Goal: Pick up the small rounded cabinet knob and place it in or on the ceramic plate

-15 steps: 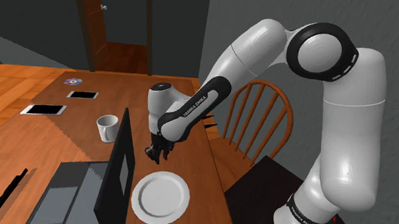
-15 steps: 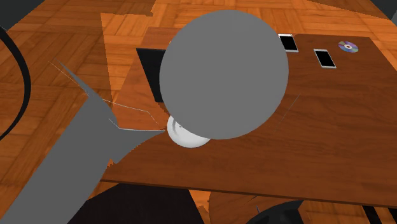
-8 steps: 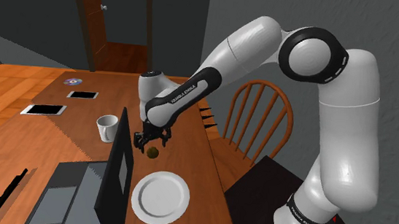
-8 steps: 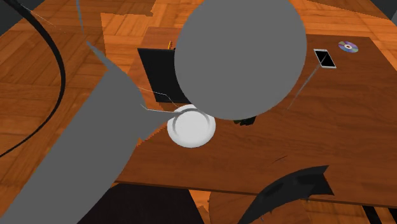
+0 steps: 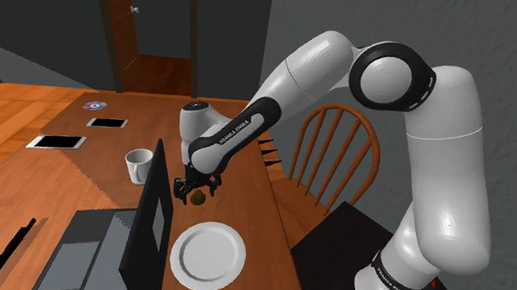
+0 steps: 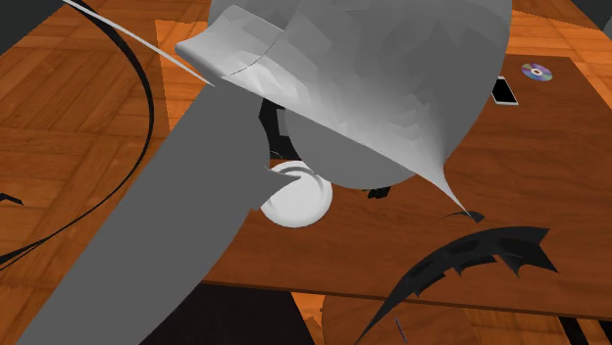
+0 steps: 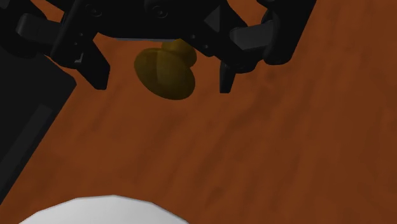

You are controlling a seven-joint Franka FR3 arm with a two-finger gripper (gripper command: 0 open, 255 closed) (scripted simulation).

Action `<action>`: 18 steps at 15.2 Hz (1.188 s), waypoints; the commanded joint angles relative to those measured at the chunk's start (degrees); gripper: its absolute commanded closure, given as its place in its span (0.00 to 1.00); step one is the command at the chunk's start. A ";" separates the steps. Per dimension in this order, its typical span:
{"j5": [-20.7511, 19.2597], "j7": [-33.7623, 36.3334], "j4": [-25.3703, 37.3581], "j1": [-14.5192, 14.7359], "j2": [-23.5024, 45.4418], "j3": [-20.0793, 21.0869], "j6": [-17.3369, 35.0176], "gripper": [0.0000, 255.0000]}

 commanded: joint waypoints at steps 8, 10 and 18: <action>-0.03 0.03 0.01 0.03 0.13 -0.02 0.12 1.00; -0.03 0.03 0.00 0.03 0.12 -0.01 0.12 1.00; 0.42 -0.26 -0.09 -0.21 -1.62 0.32 -1.51 1.00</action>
